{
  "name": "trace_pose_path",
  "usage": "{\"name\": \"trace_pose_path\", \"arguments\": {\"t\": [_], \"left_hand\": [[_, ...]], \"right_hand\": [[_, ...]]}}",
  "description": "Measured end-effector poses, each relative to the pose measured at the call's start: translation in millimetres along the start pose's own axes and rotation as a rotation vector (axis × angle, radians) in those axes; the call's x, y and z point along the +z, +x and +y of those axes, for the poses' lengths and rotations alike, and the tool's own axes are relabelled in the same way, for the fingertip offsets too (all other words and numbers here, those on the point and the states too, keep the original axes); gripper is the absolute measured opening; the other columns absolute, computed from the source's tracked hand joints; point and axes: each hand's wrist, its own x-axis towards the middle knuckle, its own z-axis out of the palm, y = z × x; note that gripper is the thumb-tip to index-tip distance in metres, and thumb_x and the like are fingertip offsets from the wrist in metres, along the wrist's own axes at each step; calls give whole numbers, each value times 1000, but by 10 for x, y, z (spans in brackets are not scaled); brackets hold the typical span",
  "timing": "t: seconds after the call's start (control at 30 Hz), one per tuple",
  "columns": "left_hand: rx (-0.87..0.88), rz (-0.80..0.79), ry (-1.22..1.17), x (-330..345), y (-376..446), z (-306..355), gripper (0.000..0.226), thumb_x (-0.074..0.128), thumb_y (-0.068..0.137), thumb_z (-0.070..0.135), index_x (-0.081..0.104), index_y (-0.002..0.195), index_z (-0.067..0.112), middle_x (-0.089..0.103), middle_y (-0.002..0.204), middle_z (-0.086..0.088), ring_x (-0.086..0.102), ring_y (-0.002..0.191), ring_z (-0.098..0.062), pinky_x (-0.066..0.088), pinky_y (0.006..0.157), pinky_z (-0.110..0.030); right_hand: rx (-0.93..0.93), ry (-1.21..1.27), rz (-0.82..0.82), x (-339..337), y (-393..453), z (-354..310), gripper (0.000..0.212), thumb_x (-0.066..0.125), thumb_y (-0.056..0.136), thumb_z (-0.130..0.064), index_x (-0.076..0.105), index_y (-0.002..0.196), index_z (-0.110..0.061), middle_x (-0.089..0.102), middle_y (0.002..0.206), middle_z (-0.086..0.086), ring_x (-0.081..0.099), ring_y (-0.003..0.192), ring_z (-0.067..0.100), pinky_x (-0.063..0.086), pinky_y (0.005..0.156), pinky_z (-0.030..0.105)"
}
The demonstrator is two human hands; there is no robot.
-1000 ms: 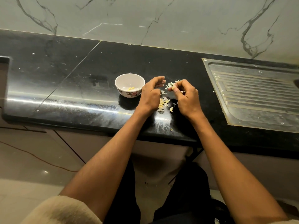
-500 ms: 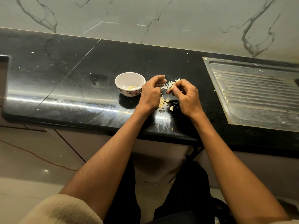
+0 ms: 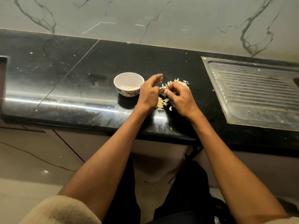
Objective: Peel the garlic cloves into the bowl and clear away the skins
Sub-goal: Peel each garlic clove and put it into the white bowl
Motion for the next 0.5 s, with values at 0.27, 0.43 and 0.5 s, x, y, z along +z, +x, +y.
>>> {"name": "trace_pose_path", "arguments": {"t": [0.27, 0.43, 0.5], "left_hand": [[16, -21, 39, 4, 31, -42, 79, 39, 65, 7, 56, 142, 4, 61, 142, -10, 56, 132, -15, 44, 115, -35], [29, -12, 47, 4, 31, -51, 77, 40, 65, 7, 58, 140, 6, 65, 137, -9, 59, 128, -15, 48, 110, -32], [36, -10, 47, 5, 30, -46, 77, 40, 65, 7, 59, 139, 5, 66, 133, -9, 61, 125, -15, 50, 107, -29]], "right_hand": [[61, -176, 184, 57, 79, 96, 8, 57, 101, -20, 61, 97, -15, 69, 103, 1, 62, 104, 26, 46, 99, 51], [48, -31, 110, 34, 54, 90, 13, 58, 97, -27, 62, 92, -16, 74, 101, 3, 68, 98, 23, 54, 88, 44], [76, -66, 59, 60, 70, 101, 12, 60, 98, -26, 63, 94, -15, 73, 98, 2, 67, 97, 23, 53, 88, 45]]}}
